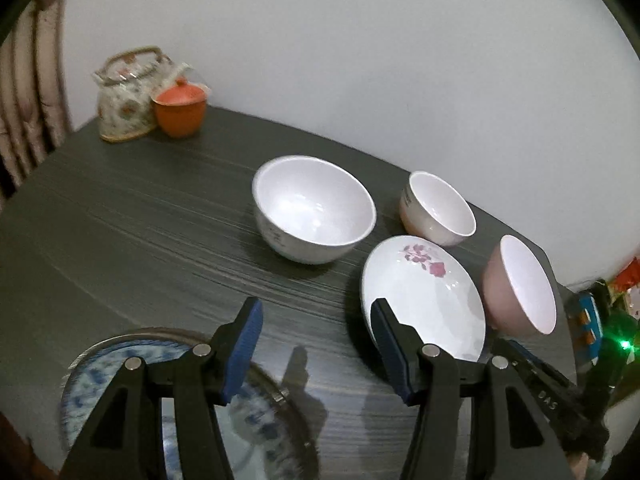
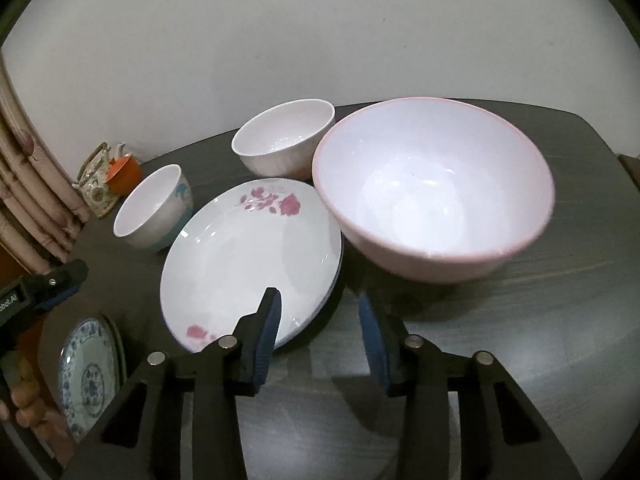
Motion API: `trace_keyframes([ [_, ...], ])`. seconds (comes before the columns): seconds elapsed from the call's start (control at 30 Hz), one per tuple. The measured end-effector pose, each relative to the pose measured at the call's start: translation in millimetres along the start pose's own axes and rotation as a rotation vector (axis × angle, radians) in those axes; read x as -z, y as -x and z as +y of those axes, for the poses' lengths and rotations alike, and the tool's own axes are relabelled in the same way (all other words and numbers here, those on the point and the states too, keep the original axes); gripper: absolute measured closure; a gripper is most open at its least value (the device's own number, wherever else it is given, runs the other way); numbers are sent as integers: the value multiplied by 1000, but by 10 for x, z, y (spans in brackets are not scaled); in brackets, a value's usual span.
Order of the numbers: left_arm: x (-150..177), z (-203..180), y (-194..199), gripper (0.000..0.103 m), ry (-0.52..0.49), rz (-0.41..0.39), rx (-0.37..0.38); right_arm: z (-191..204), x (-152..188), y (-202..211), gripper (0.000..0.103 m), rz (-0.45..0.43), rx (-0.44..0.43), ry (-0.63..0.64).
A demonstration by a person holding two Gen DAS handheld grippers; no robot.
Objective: Organize plates and bowls
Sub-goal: 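Move both grippers toward the rim of the white pink-flower plate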
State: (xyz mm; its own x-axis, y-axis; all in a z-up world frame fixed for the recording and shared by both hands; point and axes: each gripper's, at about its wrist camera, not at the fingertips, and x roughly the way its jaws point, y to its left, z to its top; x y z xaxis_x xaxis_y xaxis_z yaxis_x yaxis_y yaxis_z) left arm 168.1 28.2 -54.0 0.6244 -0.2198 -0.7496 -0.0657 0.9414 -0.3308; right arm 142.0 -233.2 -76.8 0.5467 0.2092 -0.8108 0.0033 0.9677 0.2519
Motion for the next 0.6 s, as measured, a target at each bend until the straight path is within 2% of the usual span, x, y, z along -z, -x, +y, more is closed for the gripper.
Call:
trace_keyframes([
  [0.3,-88,-206,-600,46,-3,112,16,-47,-144,-365,75,57,5,-12],
  [0.6,-151,-310,-984,46,-12,173,-13,-50,-201,-580,84,93,13,-11],
])
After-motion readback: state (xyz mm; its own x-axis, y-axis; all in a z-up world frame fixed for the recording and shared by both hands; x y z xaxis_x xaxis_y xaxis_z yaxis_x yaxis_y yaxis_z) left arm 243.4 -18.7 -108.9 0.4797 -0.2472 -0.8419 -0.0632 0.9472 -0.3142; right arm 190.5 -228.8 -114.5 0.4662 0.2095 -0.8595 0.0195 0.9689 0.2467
